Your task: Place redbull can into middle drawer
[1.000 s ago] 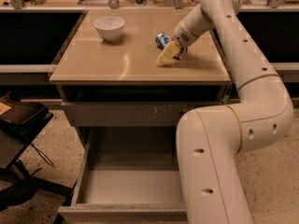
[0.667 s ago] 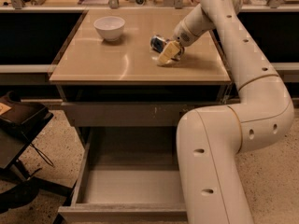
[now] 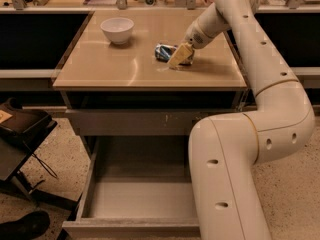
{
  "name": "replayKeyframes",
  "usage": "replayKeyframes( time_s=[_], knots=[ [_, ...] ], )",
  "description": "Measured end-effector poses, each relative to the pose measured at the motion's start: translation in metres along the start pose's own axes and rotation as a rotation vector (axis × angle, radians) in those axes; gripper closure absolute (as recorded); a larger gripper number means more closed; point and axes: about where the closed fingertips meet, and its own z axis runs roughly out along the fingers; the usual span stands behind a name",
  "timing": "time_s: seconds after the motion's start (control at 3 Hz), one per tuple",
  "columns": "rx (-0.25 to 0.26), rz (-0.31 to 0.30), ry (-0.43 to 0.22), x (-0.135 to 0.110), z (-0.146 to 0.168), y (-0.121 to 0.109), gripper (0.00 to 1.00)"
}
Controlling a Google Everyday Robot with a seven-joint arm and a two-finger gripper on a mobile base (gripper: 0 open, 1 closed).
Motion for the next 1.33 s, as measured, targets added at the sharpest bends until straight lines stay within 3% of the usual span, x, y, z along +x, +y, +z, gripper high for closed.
replayKeyframes(
  time_s=[0.33,0.67,1.0,1.33],
  knots=[
    [-0.017,0.005,-0.028,0.006,-0.007,0.002,1.0],
    [-0.016,0.004,-0.038,0.005,-0.011,0.002,1.0],
    [-0.104,-0.016,-0.135,0.027,-0.063,0.026,1.0],
    [-0.115,-0.055,-0.203,0.044,-0.086,0.033,1.0]
  ],
)
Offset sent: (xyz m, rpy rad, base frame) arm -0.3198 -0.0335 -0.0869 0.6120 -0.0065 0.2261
